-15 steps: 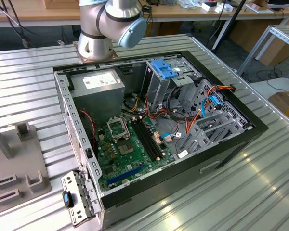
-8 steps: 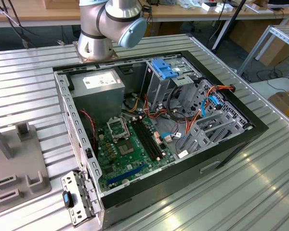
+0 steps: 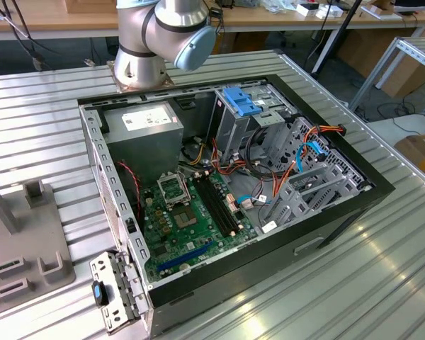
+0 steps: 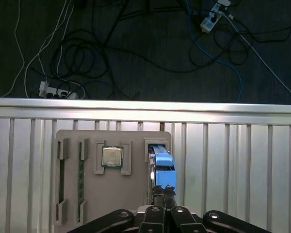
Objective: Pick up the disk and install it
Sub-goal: 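Pick up the disk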
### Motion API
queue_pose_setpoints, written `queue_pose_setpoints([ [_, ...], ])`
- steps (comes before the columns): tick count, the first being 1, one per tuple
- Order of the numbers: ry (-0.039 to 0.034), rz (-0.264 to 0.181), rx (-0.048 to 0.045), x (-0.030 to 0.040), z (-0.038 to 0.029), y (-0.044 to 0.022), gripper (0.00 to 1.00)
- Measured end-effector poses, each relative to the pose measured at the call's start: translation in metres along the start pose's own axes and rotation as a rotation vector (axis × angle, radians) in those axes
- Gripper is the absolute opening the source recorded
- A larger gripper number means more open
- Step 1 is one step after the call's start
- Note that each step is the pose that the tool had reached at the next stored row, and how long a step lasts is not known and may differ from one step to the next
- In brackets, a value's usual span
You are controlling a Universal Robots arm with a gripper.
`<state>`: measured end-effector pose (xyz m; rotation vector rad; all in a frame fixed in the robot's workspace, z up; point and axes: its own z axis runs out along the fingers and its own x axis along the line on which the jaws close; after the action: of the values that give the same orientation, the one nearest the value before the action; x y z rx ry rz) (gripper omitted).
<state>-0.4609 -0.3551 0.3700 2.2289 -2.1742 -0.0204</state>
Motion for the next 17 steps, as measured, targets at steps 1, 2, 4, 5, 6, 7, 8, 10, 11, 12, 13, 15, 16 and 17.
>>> queue_pose_setpoints([
  [1, 0.0, 0.0, 0.0, 0.0, 0.0, 0.0, 0.17],
  [2, -0.0001, 0.0, 0.0, 0.0, 0.0001, 0.0, 0.24],
  [4, 0.0, 0.0, 0.0, 0.0, 0.0001, 0.0, 0.36],
  [5, -0.0001, 0.0, 0.0, 0.0, 0.0002, 0.0, 0.42],
  [6, 0.0, 0.0, 0.0, 0.0, 0.0003, 0.0, 0.42],
  [7, -0.0003, 0.0, 0.0006, 0.0, 0.002, 0.0, 0.42],
  [8, -0.0001, 0.0, 0.0001, -0.0001, 0.0047, -0.0001, 0.42],
  [10, 0.0, 0.0, 0.0, -0.0001, 0.0116, -0.0003, 0.42],
  [11, -0.0001, 0.0, 0.0001, -0.0001, 0.0135, -0.0004, 0.42],
  [12, 0.0, 0.0, 0.0, -0.0001, 0.0153, -0.0005, 0.42],
  [13, 0.0001, 0.0, -0.0003, -0.0002, 0.0153, -0.0004, 0.42],
  [15, -0.0216, -0.001, 0.0053, -0.0002, 0.0156, -0.0005, 0.42],
  [16, -0.0216, -0.001, 0.0053, -0.0001, 0.0158, -0.0005, 0.42],
  [17, -0.0217, -0.002, 0.0054, 0.0016, 0.0171, -0.0005, 0.42],
])
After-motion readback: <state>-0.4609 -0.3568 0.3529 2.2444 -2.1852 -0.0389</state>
